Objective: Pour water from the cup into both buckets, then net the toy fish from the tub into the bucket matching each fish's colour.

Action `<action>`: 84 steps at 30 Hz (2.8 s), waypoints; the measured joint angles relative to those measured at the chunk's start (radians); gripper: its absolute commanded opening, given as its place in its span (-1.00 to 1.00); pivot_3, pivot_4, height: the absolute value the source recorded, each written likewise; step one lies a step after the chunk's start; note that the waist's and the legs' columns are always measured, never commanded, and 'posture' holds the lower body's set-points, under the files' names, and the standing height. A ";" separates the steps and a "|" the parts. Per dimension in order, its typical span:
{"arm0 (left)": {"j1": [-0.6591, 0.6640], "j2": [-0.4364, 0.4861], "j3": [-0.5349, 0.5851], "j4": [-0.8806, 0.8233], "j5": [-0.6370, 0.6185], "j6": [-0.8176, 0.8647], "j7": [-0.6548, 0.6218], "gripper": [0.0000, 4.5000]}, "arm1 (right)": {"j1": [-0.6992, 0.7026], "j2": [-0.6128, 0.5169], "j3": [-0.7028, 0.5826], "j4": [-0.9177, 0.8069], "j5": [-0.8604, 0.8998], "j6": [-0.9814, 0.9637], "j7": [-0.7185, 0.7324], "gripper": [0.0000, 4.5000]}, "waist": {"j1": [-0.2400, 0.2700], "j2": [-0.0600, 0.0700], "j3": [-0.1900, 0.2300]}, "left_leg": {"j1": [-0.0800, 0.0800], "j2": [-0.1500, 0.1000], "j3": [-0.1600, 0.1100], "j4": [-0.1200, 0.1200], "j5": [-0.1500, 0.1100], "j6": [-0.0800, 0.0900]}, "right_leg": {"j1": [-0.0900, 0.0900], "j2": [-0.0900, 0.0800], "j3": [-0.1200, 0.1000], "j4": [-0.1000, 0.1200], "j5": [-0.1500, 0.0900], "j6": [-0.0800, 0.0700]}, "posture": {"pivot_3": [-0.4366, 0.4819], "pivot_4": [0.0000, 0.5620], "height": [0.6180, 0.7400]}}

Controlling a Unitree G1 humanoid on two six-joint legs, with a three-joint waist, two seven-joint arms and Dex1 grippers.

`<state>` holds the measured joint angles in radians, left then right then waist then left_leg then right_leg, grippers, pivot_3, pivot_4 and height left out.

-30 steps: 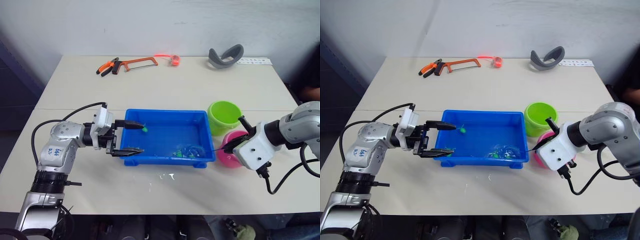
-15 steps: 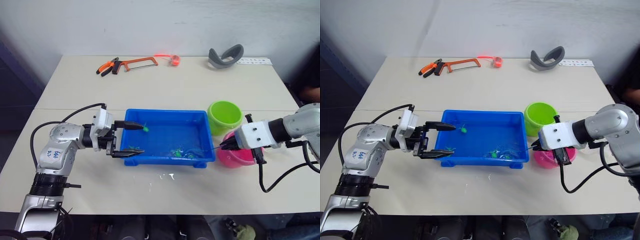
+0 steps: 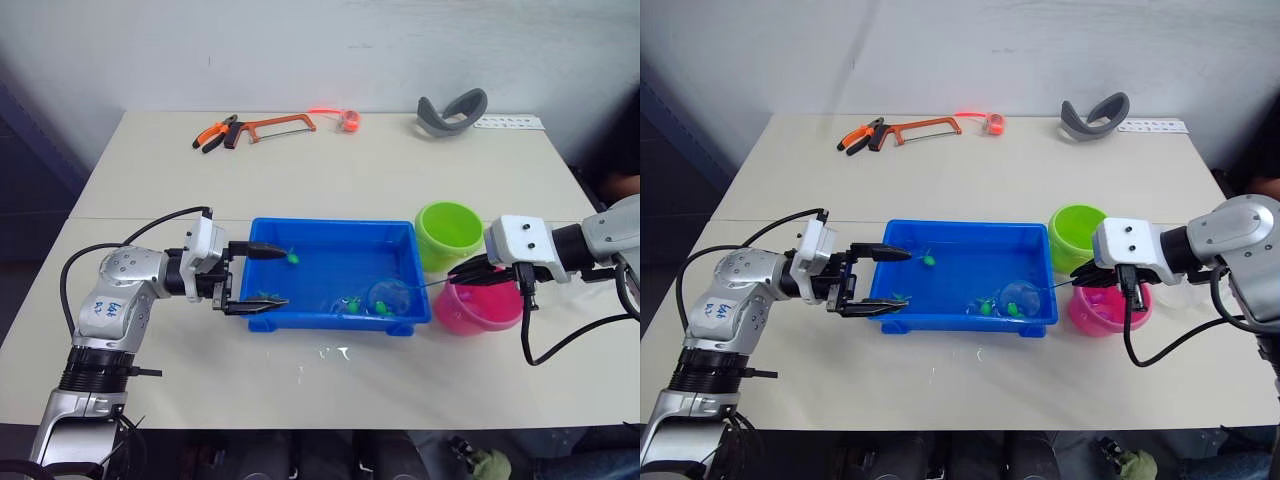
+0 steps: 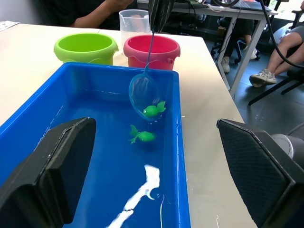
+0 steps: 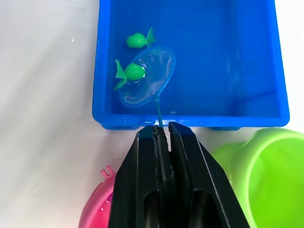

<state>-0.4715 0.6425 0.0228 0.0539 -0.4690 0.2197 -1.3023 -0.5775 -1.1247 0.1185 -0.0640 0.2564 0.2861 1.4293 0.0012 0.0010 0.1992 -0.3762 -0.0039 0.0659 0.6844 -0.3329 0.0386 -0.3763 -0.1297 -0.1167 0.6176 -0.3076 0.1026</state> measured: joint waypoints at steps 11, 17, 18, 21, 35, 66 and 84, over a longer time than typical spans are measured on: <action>0.005 0.000 0.000 0.000 0.000 -0.002 0.001 0.97 | -0.029 0.020 -0.001 0.030 -0.001 0.144 -0.047 -1.00 | 0.000 0.000 0.000 | 0.000 0.000 0.000 0.000 0.000 0.000 | 0.000 0.000 0.000 0.000 0.000 0.000 | -0.05 -0.47 1.00; 0.005 0.000 0.000 0.000 0.000 -0.003 0.001 0.97 | -0.039 0.023 -0.011 0.029 0.022 0.227 -0.059 -1.00 | 0.000 0.000 0.000 | 0.000 0.000 0.000 0.000 0.000 0.000 | 0.000 0.000 0.000 0.000 0.000 0.000 | -0.05 -0.47 1.00; 0.005 0.000 0.000 0.000 0.000 -0.003 0.001 0.97 | -0.039 0.023 -0.018 0.027 0.037 0.258 -0.062 -1.00 | 0.000 0.000 0.000 | 0.000 0.000 0.000 0.000 0.000 0.000 | 0.000 0.000 0.000 0.000 0.000 0.000 | -0.05 -0.47 1.00; 0.005 0.000 0.001 0.000 -0.001 -0.003 0.000 0.97 | -0.040 0.029 -0.053 0.011 0.092 0.357 -0.077 -1.00 | 0.000 0.000 0.000 | 0.000 0.000 0.000 0.000 0.000 0.000 | 0.000 0.000 0.000 0.000 0.000 0.000 | -0.05 -0.47 1.00; 0.012 -0.007 0.032 -0.006 -0.046 0.037 0.026 0.97 | 0.164 0.105 -0.471 -0.270 0.451 0.885 -0.346 -1.00 | 0.013 0.000 0.000 | -0.001 0.000 -0.002 -0.001 0.000 0.000 | 0.000 -0.001 -0.001 -0.001 0.000 0.000 | -0.05 -0.47 1.00; -0.105 -0.210 0.000 -0.039 -0.078 0.195 0.264 0.97 | 0.457 0.239 -0.845 -0.415 0.520 0.843 -0.896 -1.00 | 0.024 0.000 0.000 | 0.000 -0.001 0.000 -0.002 0.000 0.001 | 0.000 0.001 0.001 -0.001 0.000 0.001 | -0.05 -0.47 1.00; -0.107 -0.235 -0.015 -0.037 -0.076 0.176 0.253 0.97 | 0.656 0.136 -0.536 -0.249 -0.177 -0.108 -0.848 -1.00 | 0.025 0.000 0.000 | 0.000 -0.001 0.001 -0.002 0.001 -0.001 | 0.000 0.006 0.002 -0.001 0.000 0.001 | -0.05 -0.47 1.00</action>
<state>-0.5788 0.4079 0.0081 0.0165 -0.5448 0.3954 -1.0494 0.0782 -0.9887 -0.4172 -0.3130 0.0794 0.1782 0.5816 0.0261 0.0008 0.1991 -0.3762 -0.0051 0.0669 0.6823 -0.3321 0.0381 -0.3763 -0.1234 -0.1151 0.6163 -0.3073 0.1038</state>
